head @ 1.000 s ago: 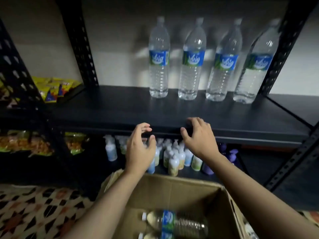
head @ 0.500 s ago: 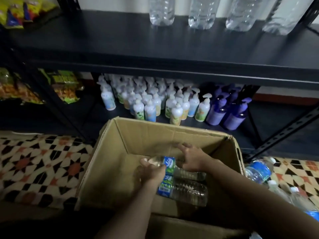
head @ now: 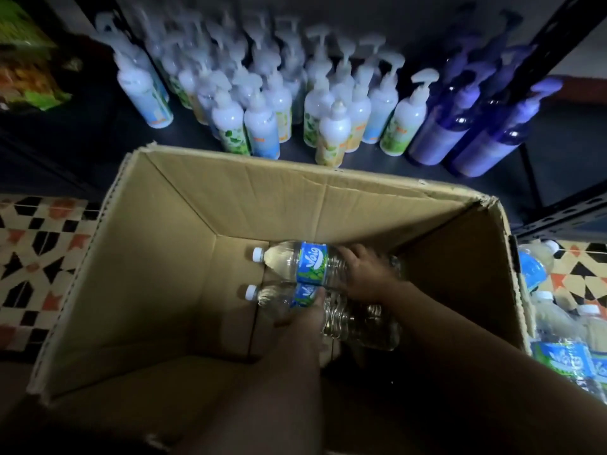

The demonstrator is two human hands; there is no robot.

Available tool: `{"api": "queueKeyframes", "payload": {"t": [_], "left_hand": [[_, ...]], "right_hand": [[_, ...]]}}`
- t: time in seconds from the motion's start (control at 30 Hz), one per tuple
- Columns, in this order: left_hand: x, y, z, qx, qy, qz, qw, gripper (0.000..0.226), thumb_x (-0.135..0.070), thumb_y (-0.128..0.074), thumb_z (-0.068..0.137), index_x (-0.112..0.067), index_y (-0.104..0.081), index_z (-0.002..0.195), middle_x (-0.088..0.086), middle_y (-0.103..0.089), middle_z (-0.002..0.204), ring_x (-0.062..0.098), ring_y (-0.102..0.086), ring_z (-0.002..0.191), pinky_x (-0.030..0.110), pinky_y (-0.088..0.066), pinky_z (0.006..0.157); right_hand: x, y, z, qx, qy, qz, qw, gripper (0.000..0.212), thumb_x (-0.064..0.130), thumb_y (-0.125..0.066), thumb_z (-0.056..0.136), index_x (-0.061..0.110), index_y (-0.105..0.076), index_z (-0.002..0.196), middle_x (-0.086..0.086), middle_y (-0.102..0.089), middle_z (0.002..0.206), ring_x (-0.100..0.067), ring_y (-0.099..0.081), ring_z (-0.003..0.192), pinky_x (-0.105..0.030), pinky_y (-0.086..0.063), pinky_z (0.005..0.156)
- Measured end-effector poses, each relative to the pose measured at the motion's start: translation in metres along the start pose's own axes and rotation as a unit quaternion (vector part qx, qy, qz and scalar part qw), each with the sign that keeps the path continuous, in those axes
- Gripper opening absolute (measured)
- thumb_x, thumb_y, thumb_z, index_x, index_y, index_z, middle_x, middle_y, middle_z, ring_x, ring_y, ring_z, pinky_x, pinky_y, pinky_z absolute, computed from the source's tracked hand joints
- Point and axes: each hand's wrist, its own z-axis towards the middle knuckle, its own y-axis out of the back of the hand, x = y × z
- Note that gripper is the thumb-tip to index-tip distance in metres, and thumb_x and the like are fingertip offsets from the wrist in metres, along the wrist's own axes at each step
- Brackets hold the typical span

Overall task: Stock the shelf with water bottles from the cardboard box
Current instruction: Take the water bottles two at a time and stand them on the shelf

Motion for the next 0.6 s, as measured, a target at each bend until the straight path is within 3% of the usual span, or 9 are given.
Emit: {"api": "queueKeyframes", "payload": {"t": [0.07, 0.13, 0.2, 0.27, 0.33, 0.43, 0.6], "left_hand": [[0.029, -0.012, 0.088, -0.026, 0.021, -0.036, 0.999, 0.131, -0.091, -0.071, 0.020, -0.039, -0.041, 0.137, 0.004, -0.061, 0.130, 0.036, -0.062, 0.110, 0.059, -0.049, 0.087], [0.015, 0.000, 0.045, 0.012, 0.031, -0.042, 0.999, 0.128, -0.079, -0.080, 0.025, -0.026, -0.044, 0.136, 0.008, -0.065, 0.123, 0.034, -0.068, 0.099, 0.052, -0.057, 0.069], [-0.014, 0.025, -0.024, 0.037, 0.021, -0.083, 0.996, 0.094, -0.059, -0.089, 0.045, -0.018, -0.051, 0.122, 0.009, -0.069, 0.111, 0.031, -0.069, 0.087, 0.044, -0.058, 0.056], [-0.028, 0.049, -0.036, 0.046, 0.015, -0.088, 0.995, 0.060, -0.038, -0.086, 0.068, -0.014, -0.056, 0.114, 0.012, -0.069, 0.103, 0.031, -0.069, 0.082, 0.044, -0.059, 0.061], [-0.040, 0.076, -0.036, 0.067, 0.020, -0.059, 0.996, 0.062, -0.031, -0.081, 0.074, -0.005, -0.058, 0.124, 0.014, -0.069, 0.101, 0.030, -0.068, 0.081, 0.044, -0.060, 0.066], [-0.057, 0.115, -0.043, 0.038, -0.008, -0.003, 0.999, 0.040, -0.021, -0.067, 0.091, 0.000, -0.056, 0.124, 0.012, -0.067, 0.093, 0.023, -0.064, 0.074, 0.033, -0.057, 0.058], [-0.060, 0.132, -0.046, -0.097, -0.055, 0.040, 0.993, 0.052, -0.019, -0.071, 0.088, -0.002, -0.043, 0.128, 0.019, -0.063, 0.105, 0.030, -0.062, 0.082, 0.041, -0.053, 0.063]], "right_hand": [[0.005, -0.006, 0.004, -0.036, 0.000, -0.059, 0.998, 0.072, 0.057, -0.052, 0.091, 0.023, -0.029, 0.150, -0.013, -0.040, 0.138, -0.034, -0.039, 0.128, -0.045, -0.034, 0.105], [0.012, -0.008, 0.006, -0.055, -0.004, -0.115, 0.992, 0.068, 0.050, -0.053, 0.091, 0.021, -0.031, 0.148, -0.015, -0.041, 0.133, -0.035, -0.042, 0.121, -0.046, -0.040, 0.098], [0.016, -0.007, 0.008, -0.036, -0.005, -0.146, 0.989, 0.072, 0.051, -0.059, 0.085, 0.020, -0.034, 0.145, -0.015, -0.041, 0.131, -0.036, -0.043, 0.117, -0.045, -0.043, 0.092], [0.018, -0.002, 0.012, 0.005, -0.005, -0.153, 0.988, 0.078, 0.054, -0.070, 0.076, 0.018, -0.041, 0.139, -0.015, -0.043, 0.130, -0.037, -0.048, 0.114, -0.044, -0.047, 0.090], [0.021, 0.005, 0.014, 0.037, -0.009, -0.126, 0.991, 0.079, 0.056, -0.078, 0.069, 0.017, -0.049, 0.132, -0.013, -0.047, 0.126, -0.037, -0.054, 0.111, -0.044, -0.051, 0.091], [0.028, 0.006, 0.015, 0.093, 0.006, -0.098, 0.991, 0.072, 0.051, -0.080, 0.069, 0.017, -0.057, 0.129, -0.014, -0.056, 0.125, -0.034, -0.059, 0.114, -0.039, -0.052, 0.095], [0.035, -0.011, 0.009, 0.227, -0.021, 0.054, 0.972, 0.069, 0.052, -0.083, 0.066, 0.024, -0.063, 0.125, -0.003, -0.068, 0.124, -0.022, -0.064, 0.113, -0.026, -0.047, 0.086]]}}
